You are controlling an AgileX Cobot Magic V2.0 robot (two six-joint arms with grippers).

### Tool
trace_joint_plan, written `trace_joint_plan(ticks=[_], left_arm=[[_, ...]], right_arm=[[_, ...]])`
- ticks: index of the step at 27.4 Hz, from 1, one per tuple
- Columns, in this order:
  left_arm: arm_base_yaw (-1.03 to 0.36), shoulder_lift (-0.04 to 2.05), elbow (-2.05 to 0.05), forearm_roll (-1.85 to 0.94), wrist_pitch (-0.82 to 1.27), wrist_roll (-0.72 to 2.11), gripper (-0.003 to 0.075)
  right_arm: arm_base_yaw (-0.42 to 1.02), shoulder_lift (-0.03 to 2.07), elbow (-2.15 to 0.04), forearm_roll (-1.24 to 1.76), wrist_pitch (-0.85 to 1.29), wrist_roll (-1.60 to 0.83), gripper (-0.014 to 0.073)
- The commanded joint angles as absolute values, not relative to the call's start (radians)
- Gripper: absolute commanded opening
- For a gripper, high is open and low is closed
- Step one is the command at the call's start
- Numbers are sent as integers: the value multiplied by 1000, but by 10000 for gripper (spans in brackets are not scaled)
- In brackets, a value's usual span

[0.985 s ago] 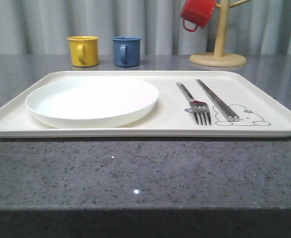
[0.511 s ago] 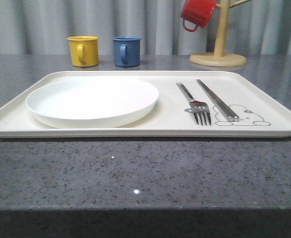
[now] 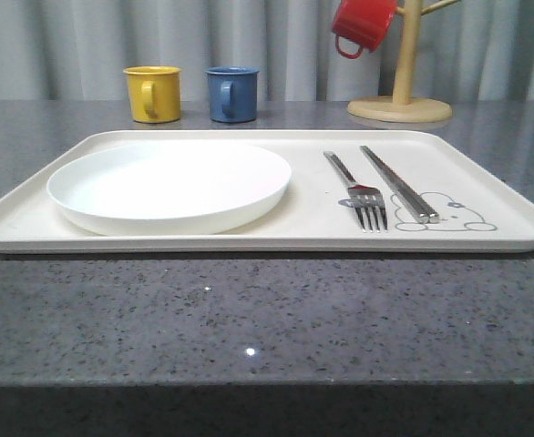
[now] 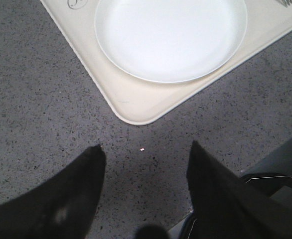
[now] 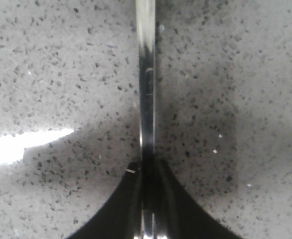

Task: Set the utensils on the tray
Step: 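Lower the right gripper onto the silver spoon and grasp it, then set the spoon on the tray beside the chopsticks and release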

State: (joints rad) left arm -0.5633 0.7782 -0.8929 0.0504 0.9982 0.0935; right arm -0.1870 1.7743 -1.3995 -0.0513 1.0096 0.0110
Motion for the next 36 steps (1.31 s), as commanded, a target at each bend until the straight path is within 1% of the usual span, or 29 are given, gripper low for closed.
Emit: trace_joint_plan(ticks=[1, 6, 12, 16, 20, 23, 30, 36], left_arm=[[-572, 774, -919, 53, 943, 85, 367], [-572, 774, -919, 53, 943, 85, 367], [-572, 774, -919, 53, 943, 85, 367], [-572, 774, -919, 53, 943, 85, 367], [-572, 774, -919, 53, 943, 85, 367], [-572, 774, -919, 53, 943, 85, 367], [-572, 774, -919, 53, 943, 85, 367], [-572, 774, -919, 53, 943, 85, 367]], right_arm=[[-167, 1679, -1422, -30, 1033, 0, -18], [-65, 1594, -1422, 48, 1103, 0, -18], [51, 1556, -1422, 157, 1143, 0, -18], [113, 1556, -1420, 220, 1127, 0, -18], [185, 1579, -1420, 291, 1066, 0, -18], [208, 1603, -1420, 301, 1023, 31, -18], [207, 1665, -1420, 280, 946, 129, -15], [207, 1704, -1420, 252, 933, 156, -13]])
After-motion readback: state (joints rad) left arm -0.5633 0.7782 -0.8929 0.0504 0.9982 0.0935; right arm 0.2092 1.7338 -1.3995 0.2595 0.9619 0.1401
